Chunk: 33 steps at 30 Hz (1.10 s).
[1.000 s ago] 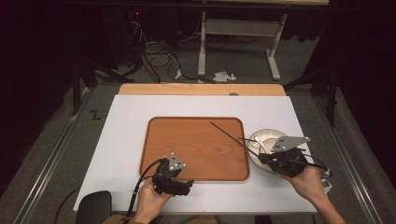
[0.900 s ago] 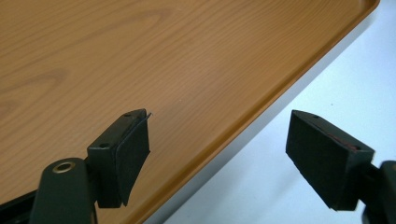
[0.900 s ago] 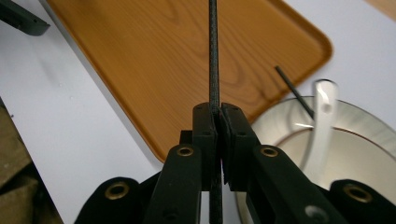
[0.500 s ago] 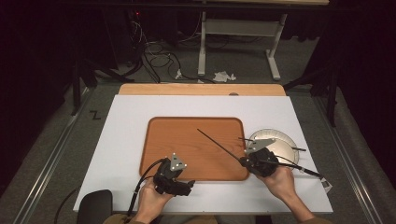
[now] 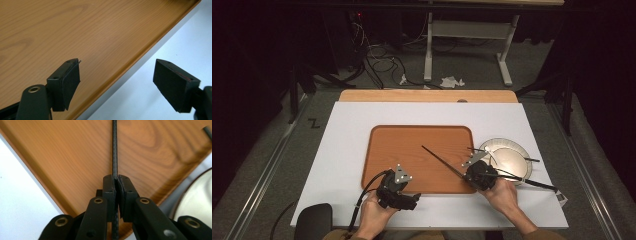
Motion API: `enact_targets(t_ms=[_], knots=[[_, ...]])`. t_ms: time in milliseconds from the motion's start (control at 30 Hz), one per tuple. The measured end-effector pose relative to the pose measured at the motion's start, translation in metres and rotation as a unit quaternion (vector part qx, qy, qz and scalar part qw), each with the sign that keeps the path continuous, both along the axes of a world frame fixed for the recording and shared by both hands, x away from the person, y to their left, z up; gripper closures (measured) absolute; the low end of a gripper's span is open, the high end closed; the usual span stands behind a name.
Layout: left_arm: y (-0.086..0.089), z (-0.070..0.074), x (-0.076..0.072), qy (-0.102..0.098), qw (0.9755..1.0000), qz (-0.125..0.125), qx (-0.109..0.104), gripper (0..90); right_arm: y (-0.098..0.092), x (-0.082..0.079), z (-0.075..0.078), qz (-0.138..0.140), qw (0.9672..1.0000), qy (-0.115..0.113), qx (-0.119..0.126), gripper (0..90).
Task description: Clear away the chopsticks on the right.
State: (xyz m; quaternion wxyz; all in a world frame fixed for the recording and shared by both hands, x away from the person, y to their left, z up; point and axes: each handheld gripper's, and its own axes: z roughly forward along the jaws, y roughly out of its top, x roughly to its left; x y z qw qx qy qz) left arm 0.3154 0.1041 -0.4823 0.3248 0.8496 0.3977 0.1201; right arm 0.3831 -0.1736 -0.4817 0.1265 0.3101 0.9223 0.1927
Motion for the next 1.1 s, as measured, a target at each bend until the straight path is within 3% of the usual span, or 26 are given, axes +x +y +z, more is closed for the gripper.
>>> enact_targets(t_ms=[133, 400, 567, 767, 1100], knots=[[0.0, 0.0, 0.0, 0.0, 1.0, 0.0, 0.002, 21.8, 0.002, 0.001, -0.002, -0.002, 1.0, 0.003, 0.0, 80.9], [-0.002, -0.002, 0.0, 0.0, 1.0, -0.003, 0.008, 21.8, 0.002, 0.004, -0.003, -0.004, 0.9999, -0.01, -0.008, 84.6], [-0.002, -0.002, 0.0, 0.0, 1.0, -0.003, 0.008, 21.8, 0.001, 0.005, -0.004, -0.025, 0.999, -0.03, -0.02, 84.2], [-0.002, -0.002, 0.0, 0.001, 1.0, -0.004, 0.008, 21.8, -0.001, 0.007, -0.004, -0.04, 0.9982, -0.035, -0.026, 82.9], [-0.003, -0.002, 0.0, 0.001, 1.0, -0.003, 0.008, 21.8, -0.003, 0.012, -0.005, -0.062, 0.9972, -0.041, -0.013, 80.8]])
